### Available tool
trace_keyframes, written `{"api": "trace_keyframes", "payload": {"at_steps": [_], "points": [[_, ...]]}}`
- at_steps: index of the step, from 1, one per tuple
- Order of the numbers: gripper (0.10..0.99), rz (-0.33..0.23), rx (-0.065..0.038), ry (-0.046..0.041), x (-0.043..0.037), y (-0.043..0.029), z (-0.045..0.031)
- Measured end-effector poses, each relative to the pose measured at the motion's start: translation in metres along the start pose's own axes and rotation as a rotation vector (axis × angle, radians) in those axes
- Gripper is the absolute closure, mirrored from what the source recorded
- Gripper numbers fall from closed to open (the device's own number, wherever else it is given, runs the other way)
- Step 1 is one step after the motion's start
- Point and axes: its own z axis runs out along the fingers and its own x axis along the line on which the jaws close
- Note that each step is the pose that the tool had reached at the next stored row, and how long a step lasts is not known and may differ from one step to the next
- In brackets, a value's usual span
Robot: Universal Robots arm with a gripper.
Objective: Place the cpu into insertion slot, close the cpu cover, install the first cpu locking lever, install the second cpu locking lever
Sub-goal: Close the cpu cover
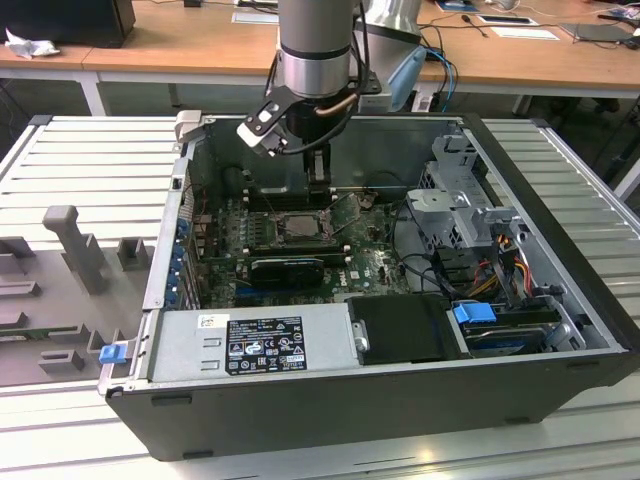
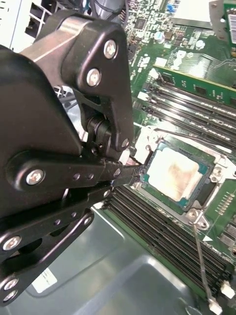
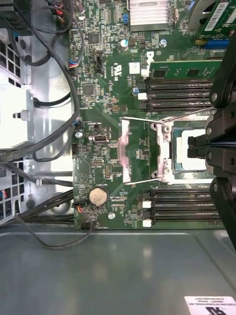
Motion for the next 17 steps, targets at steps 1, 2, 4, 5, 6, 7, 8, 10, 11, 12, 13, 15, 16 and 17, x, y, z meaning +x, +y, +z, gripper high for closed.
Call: {"api": "trace_keyframes", "payload": {"at_steps": [1, 2, 4, 5, 6, 7, 8, 10, 11, 12, 13, 15, 16, 17], "points": [[0.98, 0.0, 0.0, -0.0002, 0.0, 0.0004, -0.0004], [0.98, 0.0, 0.0, -0.0002, 0.0, 0.0004, -0.0011], [0.98, 0.0, 0.0, 0.0, 0.0003, 0.0007, -0.0046], [0.98, 0.0, 0.0, 0.0, 0.0004, 0.0009, -0.0066], [0.98, 0.0, 0.0, 0.0, 0.0005, 0.001, -0.0086], [0.98, 0.0, 0.0, -0.0001, 0.0005, 0.0011, -0.0095], [0.98, 0.0, 0.0, 0.0001, 0.0006, 0.0012, -0.0099], [0.98, 0.0, 0.0, -0.0001, 0.0007, 0.0046, -0.01], [0.98, 0.0, 0.0, -0.0001, 0.0007, 0.0065, -0.0099], [0.98, 0.0, 0.0, 0.0, 0.0008, 0.0066, -0.0102], [0.98, 0.0, 0.0, 0.0, 0.001, 0.0068, -0.0119], [0.98, 0.0, 0.0, 0.0, 0.0013, 0.0069, -0.0137], [0.98, 0.0, 0.0, -0.0001, 0.0013, 0.007, -0.0143], [0.98, 0.0, 0.0, 0.0, 0.0013, 0.0071, -0.0146]]}}
